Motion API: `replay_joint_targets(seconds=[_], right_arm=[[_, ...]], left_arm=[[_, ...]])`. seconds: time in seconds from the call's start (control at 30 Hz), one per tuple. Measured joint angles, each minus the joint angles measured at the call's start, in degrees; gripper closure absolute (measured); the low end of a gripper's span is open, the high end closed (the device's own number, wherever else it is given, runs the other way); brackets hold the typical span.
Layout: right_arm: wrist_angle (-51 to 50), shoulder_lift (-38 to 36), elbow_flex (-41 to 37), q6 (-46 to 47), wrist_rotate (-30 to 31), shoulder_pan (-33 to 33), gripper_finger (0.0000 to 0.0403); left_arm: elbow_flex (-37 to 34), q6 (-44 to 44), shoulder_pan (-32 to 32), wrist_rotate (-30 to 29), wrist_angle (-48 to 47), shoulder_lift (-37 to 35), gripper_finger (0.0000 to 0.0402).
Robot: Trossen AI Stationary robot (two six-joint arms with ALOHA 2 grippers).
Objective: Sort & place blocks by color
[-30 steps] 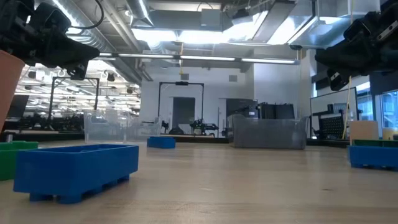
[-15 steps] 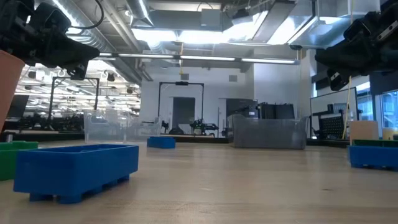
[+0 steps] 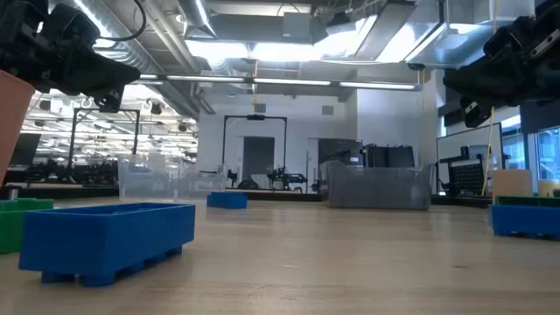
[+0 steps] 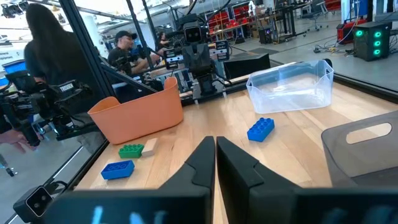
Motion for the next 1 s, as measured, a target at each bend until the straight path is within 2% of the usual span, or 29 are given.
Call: replay_joint_targets(seconds=[0.83, 0.9, 1.0], right_arm=[[0.2, 0.0, 0.0, -0.5, 0.1, 0.0, 0.0384], [3.0, 0.1, 0.0, -2.7, 2.6, 0.0, 0.0384], [14.7, 0.0, 0.0, 5.9, 5.8, 0.0, 0.0384]], left_arm=[[0.0, 0.0, 0.0, 0.0, 0.0, 0.0, 0.0401], [0.0, 0.0, 0.0, 0.0, 0.0, 0.0, 0.0401], [0.0, 0.0, 0.0, 0.0, 0.0, 0.0, 0.0401]])
